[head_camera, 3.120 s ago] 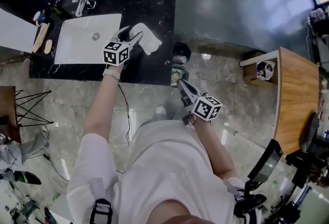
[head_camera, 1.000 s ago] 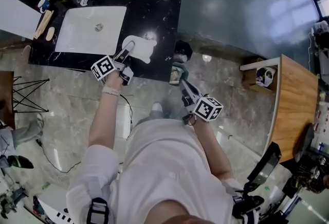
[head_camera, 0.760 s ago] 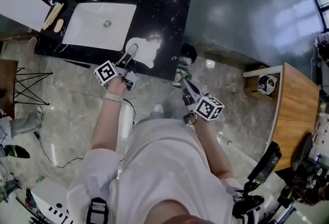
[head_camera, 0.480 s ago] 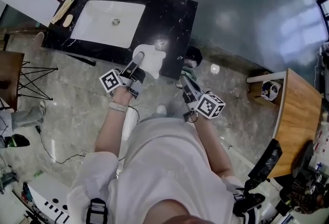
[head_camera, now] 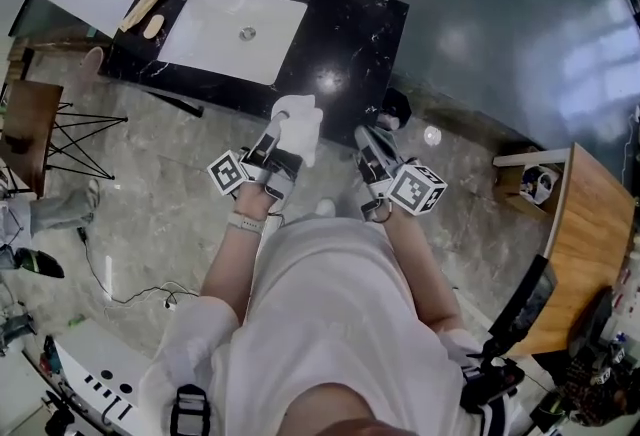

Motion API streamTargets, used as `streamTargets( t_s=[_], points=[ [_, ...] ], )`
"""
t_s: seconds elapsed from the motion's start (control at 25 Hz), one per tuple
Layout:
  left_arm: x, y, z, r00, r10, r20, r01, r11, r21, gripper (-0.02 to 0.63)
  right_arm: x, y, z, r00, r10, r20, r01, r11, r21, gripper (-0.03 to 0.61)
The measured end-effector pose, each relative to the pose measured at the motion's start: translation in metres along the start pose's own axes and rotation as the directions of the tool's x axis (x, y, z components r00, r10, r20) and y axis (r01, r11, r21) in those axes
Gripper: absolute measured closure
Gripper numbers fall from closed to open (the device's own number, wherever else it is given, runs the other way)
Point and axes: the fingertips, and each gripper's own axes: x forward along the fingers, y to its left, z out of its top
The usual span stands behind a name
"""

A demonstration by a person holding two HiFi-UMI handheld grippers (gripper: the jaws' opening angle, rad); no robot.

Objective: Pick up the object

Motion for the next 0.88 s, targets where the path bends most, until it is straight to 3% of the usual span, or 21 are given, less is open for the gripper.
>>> streamTargets(
  t_s=[0.2, 0.6, 0.88],
  points=[
    [-0.012, -0.013, 0.000, 0.998, -0.040, 0.056, 0.042, 0.998, -0.040, 0.341, 0.013, 0.014, -0.003, 0.999, 0.043, -0.016, -0.043, 0.999, 0.020, 0.557],
    [-0.024, -0.013, 0.007, 0.989, -0.044, 0.144, 0.059, 0.993, -0.101, 0.341, 0.021, 0.024, -0.005, 0.997, 0.071, -0.005, -0.071, 0.997, 0.033, 0.557],
    [-0.023, -0.017, 0.001, 0.993, -0.028, 0.117, 0.037, 0.997, -0.073, 0.341, 0.021, 0.034, -0.002, 0.996, 0.089, 0.019, -0.089, 0.996, 0.007, 0.557]
  ],
)
